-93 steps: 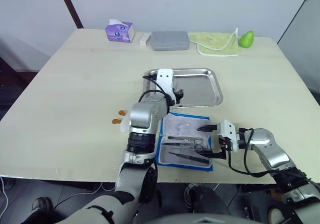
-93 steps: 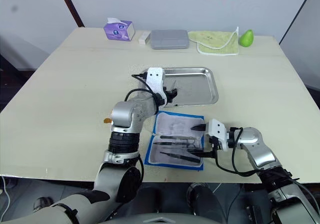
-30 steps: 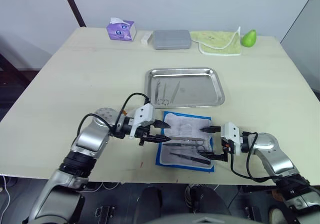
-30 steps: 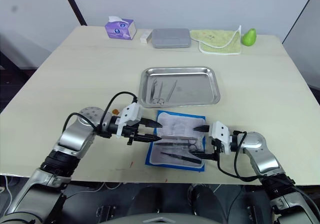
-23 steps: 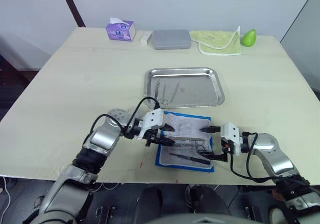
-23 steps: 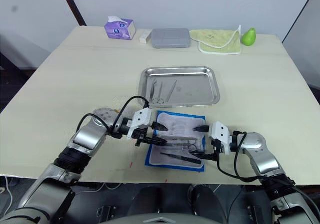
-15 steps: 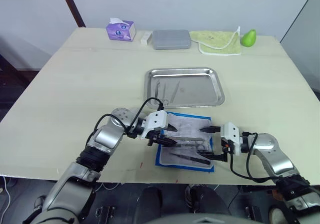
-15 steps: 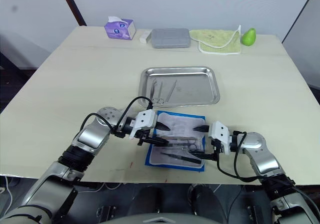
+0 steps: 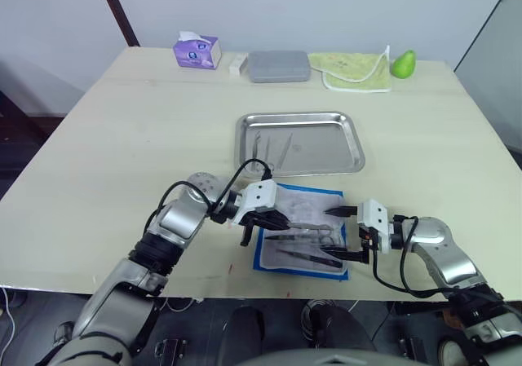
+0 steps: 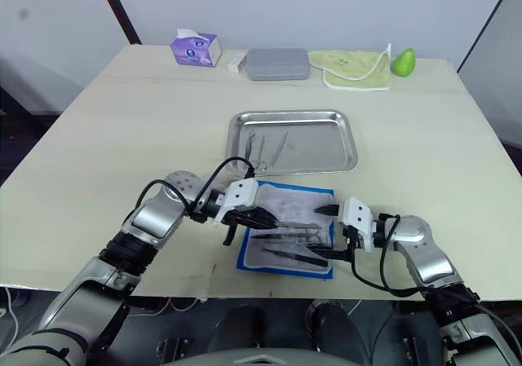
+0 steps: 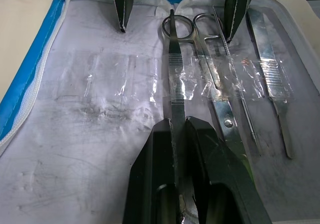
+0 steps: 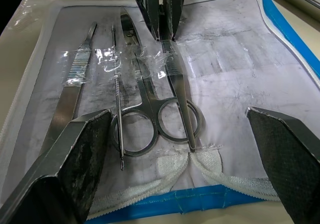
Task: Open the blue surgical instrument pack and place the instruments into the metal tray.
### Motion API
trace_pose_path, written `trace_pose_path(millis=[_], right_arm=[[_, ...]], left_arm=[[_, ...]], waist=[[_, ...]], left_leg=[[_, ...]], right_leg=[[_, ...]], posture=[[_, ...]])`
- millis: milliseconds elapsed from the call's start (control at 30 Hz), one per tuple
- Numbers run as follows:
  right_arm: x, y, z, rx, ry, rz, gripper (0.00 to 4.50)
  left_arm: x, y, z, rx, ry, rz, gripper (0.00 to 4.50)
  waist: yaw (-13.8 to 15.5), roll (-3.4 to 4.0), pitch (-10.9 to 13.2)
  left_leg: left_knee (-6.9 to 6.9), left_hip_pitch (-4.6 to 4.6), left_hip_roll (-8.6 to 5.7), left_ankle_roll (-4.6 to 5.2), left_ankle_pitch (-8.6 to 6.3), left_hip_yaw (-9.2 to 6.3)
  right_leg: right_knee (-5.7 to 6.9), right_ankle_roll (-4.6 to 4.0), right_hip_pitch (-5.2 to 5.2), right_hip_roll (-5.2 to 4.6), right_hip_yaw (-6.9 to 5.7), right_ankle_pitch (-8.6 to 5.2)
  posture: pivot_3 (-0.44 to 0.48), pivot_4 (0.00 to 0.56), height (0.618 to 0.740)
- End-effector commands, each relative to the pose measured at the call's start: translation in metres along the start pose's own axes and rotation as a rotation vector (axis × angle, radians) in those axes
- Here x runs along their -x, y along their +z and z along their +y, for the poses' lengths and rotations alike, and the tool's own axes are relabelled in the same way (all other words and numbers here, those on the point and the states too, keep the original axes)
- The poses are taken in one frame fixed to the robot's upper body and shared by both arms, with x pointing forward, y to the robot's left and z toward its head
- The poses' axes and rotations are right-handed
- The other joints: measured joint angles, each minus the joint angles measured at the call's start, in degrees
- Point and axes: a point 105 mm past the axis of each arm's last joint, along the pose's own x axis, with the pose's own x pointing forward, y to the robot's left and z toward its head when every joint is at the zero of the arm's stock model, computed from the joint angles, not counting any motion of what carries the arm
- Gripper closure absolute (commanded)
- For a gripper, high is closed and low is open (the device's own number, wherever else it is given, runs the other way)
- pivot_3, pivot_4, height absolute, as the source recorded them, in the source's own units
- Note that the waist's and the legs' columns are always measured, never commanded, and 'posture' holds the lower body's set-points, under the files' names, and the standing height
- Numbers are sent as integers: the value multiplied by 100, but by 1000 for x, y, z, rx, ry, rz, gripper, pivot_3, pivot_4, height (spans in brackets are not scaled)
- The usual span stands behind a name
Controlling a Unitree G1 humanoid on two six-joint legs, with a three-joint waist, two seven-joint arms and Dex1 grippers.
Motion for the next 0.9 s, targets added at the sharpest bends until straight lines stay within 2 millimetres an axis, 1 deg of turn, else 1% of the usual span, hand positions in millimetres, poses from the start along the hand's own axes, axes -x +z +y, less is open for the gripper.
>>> trace_pose_path(millis=[33, 133, 300, 533, 700, 900], right_arm=[[1, -66, 25, -181, 48, 252, 0], [1, -71, 26, -185, 53, 291, 0], [1, -75, 26, -191, 52, 314, 0], [1, -79, 25, -194, 55, 332, 0], [1, -80, 24, -194, 58, 340, 0], [0, -80, 23, -190, 64, 341, 0]], left_arm=[[8, 9, 5, -29, 7, 48, 4474], [16, 18, 8, -42, -2, 71, 4474], [24, 23, 11, -50, -6, 87, 4474], [34, 24, 14, -55, -5, 103, 4474], [44, 25, 14, -56, 1, 116, 4474], [58, 19, 14, -48, 20, 143, 4474]], waist=[[-3, 0, 0], [-28, -1, 0], [-43, 0, 0], [-48, -2, -1], [-50, -5, -4], [-50, -13, -13]], left_leg=[[0, 0, 1, 0, 0, 0], [0, 1, 3, 0, 0, 0], [0, 10, 4, 0, 0, -6], [0, 14, 9, 0, 0, -7], [1, 15, 11, 1, 0, -6], [1, 17, 14, 0, 0, -5]], right_leg=[[0, 0, 0, 1, 0, 0], [1, 0, -1, 6, 1, 0], [6, 4, -1, 16, 12, -3], [8, 2, -2, 23, 14, -1], [8, 0, -2, 25, 14, 0], [8, -1, -2, 28, 15, 0]], posture=[[0, 150, 740], [0, 150, 740], [0, 150, 740], [0, 150, 740], [0, 150, 740], [0, 150, 740]])
